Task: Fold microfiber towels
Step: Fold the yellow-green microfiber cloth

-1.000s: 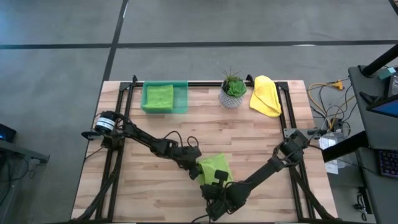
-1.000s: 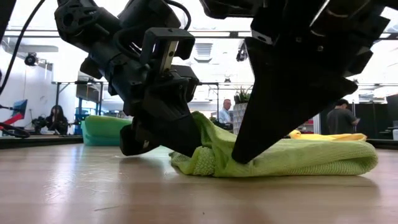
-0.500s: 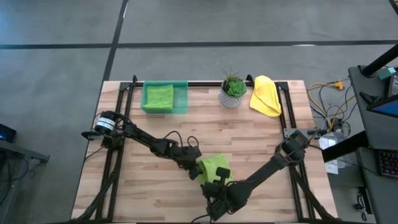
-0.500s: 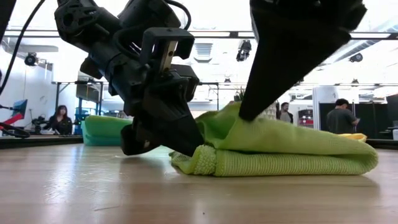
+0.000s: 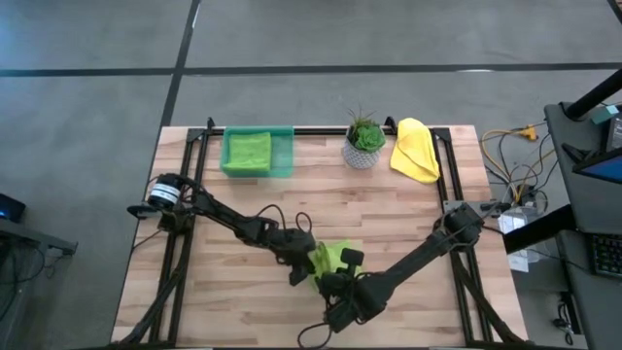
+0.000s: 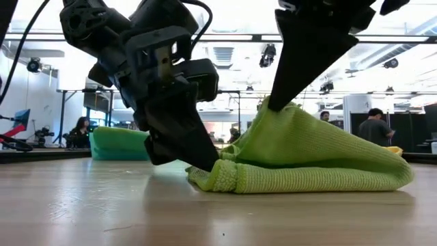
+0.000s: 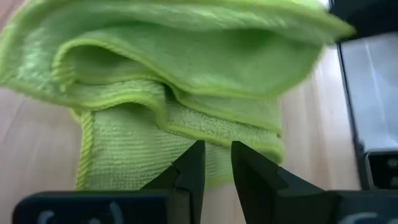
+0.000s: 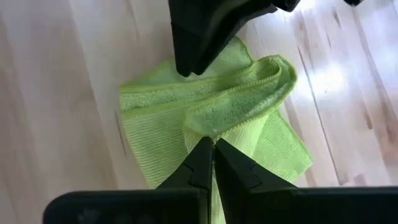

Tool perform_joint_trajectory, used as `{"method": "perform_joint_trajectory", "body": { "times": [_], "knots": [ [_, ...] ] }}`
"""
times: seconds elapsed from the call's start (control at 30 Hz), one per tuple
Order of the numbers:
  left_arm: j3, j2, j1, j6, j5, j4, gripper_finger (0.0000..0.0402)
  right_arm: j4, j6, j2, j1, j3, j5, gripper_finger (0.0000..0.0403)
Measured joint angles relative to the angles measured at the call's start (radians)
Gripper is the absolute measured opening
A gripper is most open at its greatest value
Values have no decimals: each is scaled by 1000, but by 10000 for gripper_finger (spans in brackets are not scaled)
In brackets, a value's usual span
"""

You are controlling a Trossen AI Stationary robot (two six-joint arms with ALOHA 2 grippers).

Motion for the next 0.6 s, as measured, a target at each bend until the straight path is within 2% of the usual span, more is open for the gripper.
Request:
{"method": "perform_joint_trajectory", "body": {
  "times": [0.23,0.43,0.6],
  "knots": [
    [-1,-9,-4,210,23,2,61,-92,-6,-38,-8,-2,18,9],
    [5,-15,-6,242,15,17,23,-96,-6,-122,-8,-92,34,9],
    [4,-20,-7,216,-36,74,2,-39,-19,-227,-6,-207,35,9]
  ]
}}
